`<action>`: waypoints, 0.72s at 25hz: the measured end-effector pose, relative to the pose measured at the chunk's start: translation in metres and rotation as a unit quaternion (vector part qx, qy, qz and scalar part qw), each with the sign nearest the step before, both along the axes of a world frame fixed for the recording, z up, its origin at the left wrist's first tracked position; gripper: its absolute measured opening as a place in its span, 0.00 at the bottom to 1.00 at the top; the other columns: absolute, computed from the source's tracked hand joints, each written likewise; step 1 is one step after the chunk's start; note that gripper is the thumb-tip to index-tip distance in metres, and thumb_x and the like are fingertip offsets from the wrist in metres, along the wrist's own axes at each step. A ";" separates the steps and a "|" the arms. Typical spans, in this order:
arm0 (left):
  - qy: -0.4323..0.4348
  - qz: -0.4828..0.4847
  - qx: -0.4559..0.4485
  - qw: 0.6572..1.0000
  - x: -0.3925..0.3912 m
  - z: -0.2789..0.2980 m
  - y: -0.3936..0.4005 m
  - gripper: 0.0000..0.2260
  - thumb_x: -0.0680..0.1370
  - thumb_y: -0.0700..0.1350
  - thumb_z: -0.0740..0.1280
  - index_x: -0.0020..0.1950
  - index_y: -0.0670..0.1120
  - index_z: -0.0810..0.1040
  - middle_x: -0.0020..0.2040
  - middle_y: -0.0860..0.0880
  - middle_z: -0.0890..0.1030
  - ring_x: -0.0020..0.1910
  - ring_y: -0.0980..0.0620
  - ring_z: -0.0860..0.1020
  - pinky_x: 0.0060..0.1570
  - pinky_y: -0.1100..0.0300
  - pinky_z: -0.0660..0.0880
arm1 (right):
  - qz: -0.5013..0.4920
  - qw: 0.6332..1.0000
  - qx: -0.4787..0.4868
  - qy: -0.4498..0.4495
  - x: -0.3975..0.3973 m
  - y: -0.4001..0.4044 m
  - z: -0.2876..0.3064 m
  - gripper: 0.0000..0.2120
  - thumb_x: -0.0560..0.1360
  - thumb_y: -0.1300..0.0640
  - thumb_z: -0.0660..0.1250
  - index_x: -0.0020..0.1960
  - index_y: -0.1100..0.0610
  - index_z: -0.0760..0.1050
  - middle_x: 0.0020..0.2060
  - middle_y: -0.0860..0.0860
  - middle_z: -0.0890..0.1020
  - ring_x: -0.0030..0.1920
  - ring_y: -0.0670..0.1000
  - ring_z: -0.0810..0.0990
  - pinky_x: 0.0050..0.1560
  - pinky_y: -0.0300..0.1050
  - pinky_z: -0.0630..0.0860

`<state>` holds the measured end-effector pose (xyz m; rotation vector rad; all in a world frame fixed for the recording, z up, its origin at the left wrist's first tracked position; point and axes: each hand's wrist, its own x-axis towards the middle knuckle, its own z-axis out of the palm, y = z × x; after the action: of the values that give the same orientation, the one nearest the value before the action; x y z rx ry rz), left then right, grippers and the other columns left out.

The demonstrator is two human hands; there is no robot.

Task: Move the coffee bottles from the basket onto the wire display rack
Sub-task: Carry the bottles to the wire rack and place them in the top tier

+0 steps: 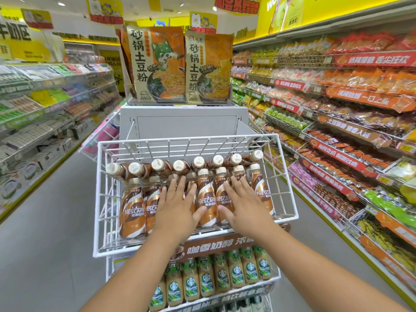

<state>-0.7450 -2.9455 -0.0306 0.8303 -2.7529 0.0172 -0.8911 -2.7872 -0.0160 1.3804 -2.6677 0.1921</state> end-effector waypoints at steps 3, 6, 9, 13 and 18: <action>-0.002 0.025 -0.006 1.000 0.010 0.013 0.023 0.35 0.80 0.70 0.42 0.84 0.56 0.46 0.84 0.48 0.40 0.82 0.46 0.37 0.79 0.45 0.38 | 0.016 1.000 -0.009 -0.010 0.009 0.013 0.010 0.37 0.82 0.32 0.48 0.84 0.48 0.43 0.84 0.49 0.42 0.83 0.54 0.38 0.81 0.53 0.43; -0.001 0.051 -0.006 0.999 0.024 0.030 0.054 0.34 0.81 0.70 0.45 0.84 0.56 0.46 0.84 0.48 0.40 0.82 0.46 0.37 0.80 0.45 0.39 | 0.047 0.999 -0.020 -0.016 0.017 0.034 0.023 0.37 0.82 0.32 0.47 0.84 0.48 0.42 0.84 0.49 0.43 0.83 0.53 0.39 0.81 0.55 0.45; -0.004 0.081 -0.003 0.997 0.041 0.039 0.094 0.34 0.81 0.70 0.44 0.83 0.57 0.44 0.83 0.48 0.39 0.82 0.46 0.37 0.80 0.45 0.39 | 0.080 0.996 -0.030 -0.024 0.028 0.069 0.033 0.36 0.83 0.33 0.47 0.84 0.48 0.41 0.84 0.51 0.44 0.83 0.54 0.39 0.82 0.55 0.45; -0.006 0.103 -0.014 0.995 0.065 0.038 0.148 0.34 0.81 0.69 0.46 0.83 0.57 0.44 0.83 0.49 0.38 0.82 0.46 0.36 0.80 0.45 0.40 | 0.116 0.992 -0.046 -0.025 0.044 0.120 0.033 0.37 0.83 0.34 0.48 0.84 0.48 0.37 0.84 0.52 0.42 0.83 0.53 0.36 0.81 0.54 0.42; -0.007 0.107 -0.030 0.994 0.097 0.040 0.212 0.35 0.80 0.70 0.46 0.84 0.56 0.45 0.84 0.48 0.39 0.82 0.46 0.37 0.80 0.45 0.40 | 0.119 0.992 -0.035 -0.025 0.076 0.177 0.031 0.37 0.83 0.33 0.47 0.84 0.48 0.40 0.83 0.50 0.39 0.82 0.53 0.36 0.82 0.58 0.45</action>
<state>-0.6482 -2.7330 0.0089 1.1071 -2.6481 0.1470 -0.8147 -2.6101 0.0150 1.6881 -2.5013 0.3452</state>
